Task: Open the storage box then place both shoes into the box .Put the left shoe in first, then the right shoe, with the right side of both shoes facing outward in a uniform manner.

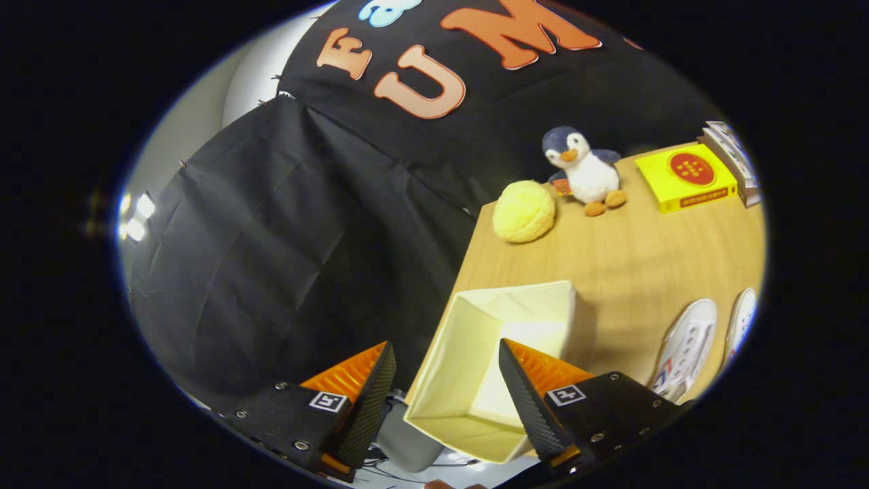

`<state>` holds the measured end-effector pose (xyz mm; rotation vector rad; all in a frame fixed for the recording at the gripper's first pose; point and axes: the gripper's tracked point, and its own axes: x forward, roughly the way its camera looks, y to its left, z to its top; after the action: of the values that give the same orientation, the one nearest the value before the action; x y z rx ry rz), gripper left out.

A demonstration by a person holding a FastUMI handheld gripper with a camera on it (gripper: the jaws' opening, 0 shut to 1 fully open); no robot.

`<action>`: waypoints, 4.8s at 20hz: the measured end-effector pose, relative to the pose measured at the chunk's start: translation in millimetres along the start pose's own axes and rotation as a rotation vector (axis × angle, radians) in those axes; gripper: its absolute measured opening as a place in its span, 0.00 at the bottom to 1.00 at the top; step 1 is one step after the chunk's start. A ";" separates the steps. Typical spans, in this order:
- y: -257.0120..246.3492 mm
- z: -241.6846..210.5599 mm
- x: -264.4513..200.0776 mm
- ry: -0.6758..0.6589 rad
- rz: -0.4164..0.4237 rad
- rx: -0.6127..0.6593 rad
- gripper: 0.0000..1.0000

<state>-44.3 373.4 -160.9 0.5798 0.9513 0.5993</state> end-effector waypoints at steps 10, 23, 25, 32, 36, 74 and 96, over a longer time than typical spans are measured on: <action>-155.8 -15.3 -64.6 -0.052 -0.342 -0.120 0.96; -262.5 -115.4 -83.2 0.173 -0.564 -0.198 0.86; -271.5 -119.2 -78.9 0.187 -0.586 -0.215 0.82; -295.4 -117.1 -55.9 0.185 -0.648 -0.262 0.61; -294.7 -119.5 -38.9 0.177 -0.646 -0.297 0.39; -69.1 5.5 -37.5 -0.055 -0.252 0.019 0.01; -34.4 -88.4 129.4 0.163 -0.386 -0.007 0.03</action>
<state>-55.9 455.7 -298.2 0.3306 1.1784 0.3055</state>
